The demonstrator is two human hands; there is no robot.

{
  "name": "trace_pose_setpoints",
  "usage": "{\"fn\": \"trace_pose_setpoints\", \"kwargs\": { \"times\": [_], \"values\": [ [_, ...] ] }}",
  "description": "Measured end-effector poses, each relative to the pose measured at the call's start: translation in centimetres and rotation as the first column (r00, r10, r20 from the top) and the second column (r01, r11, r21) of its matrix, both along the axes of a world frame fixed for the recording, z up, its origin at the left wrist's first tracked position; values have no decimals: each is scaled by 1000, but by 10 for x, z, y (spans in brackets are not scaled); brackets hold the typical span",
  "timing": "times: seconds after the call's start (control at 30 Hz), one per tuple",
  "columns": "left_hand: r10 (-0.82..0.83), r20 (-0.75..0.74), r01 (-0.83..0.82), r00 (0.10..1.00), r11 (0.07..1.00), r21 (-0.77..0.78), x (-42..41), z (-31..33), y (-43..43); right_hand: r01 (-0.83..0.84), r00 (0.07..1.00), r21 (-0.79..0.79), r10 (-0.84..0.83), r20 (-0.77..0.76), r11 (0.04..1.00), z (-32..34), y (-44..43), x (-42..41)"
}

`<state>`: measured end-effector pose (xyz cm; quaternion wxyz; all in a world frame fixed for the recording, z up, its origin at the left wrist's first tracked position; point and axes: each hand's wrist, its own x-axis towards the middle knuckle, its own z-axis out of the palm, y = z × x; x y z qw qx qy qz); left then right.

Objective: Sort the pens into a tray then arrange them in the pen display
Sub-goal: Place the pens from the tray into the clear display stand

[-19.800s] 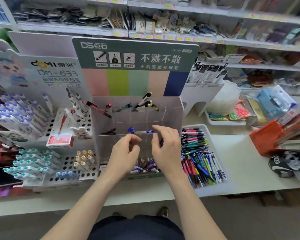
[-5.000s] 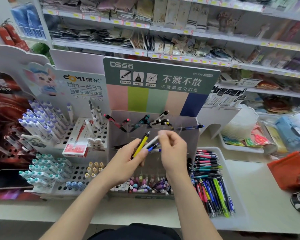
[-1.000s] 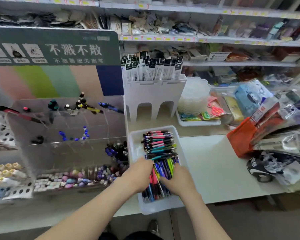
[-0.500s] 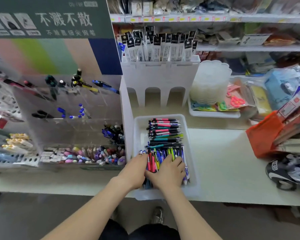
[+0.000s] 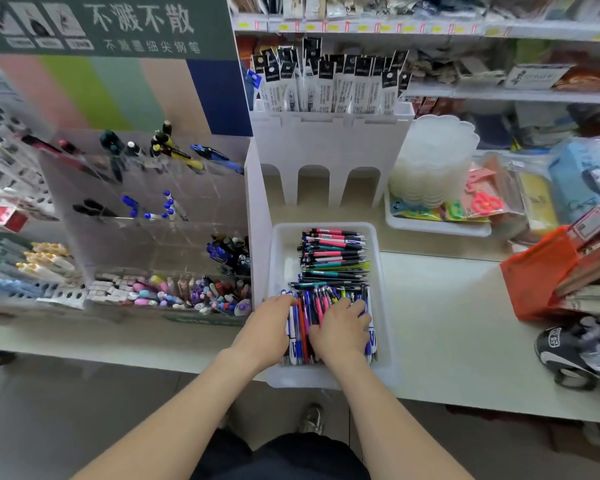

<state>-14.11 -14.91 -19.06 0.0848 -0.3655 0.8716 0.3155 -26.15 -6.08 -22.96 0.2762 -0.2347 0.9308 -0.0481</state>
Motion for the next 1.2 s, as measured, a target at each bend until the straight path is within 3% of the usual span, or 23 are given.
{"fn": "trace_pose_setpoints", "kwargs": {
  "times": [0.2, 0.4, 0.57, 0.67, 0.73, 0.83, 0.9, 0.93, 0.97, 1.07, 1.13, 1.2],
  "values": [
    [43, -40, -44, 998, 999, -14, -5, 12, 3, -26, 1000, -29, 27, 16, 999, -2, 3, -9],
    [85, -103, -84, 991, 996, 14, -7, 27, 3, 86, 986, -244, -47, 161, 966, 5, 17, -23],
    [100, -180, -88, 979, 993, 76, -11, 41, 5, 214, 955, -434, -93, 282, 875, 36, 21, -29],
    [223, -237, -178, 946, 964, 197, -17, 53, 5, 334, 914, -563, -113, 390, 756, 64, 14, -24],
    [404, -240, -278, 883, 861, 425, -23, 63, 6, 375, 901, -650, -97, 422, 661, 87, 6, -17],
    [687, -89, -333, 721, 457, 825, -29, 84, 6, 393, 893, -747, -30, 449, 536, 122, -10, -2],
    [757, -4, -251, 654, 222, 942, -25, 98, -1, 349, 910, -795, 22, 414, 497, 141, -21, 9],
    [761, 4, -194, 648, 160, 968, -22, 104, -5, 300, 933, -817, 26, 358, 493, 147, -26, 13],
    [754, -15, -139, 656, 140, 980, -17, 110, -10, 232, 960, -836, 20, 278, 497, 154, -32, 18],
    [707, -95, -105, 701, 234, 967, 0, 122, -24, 107, 992, -830, 1, 129, 547, 165, -45, 25],
    [696, -121, -117, 708, 284, 952, 16, 126, -34, 197, 965, -798, 32, 261, 569, 170, -55, 28],
    [678, -145, -90, 721, 298, 950, 35, 129, -47, 353, 865, -753, 111, 488, 555, 177, -63, 33]
  ]
}}
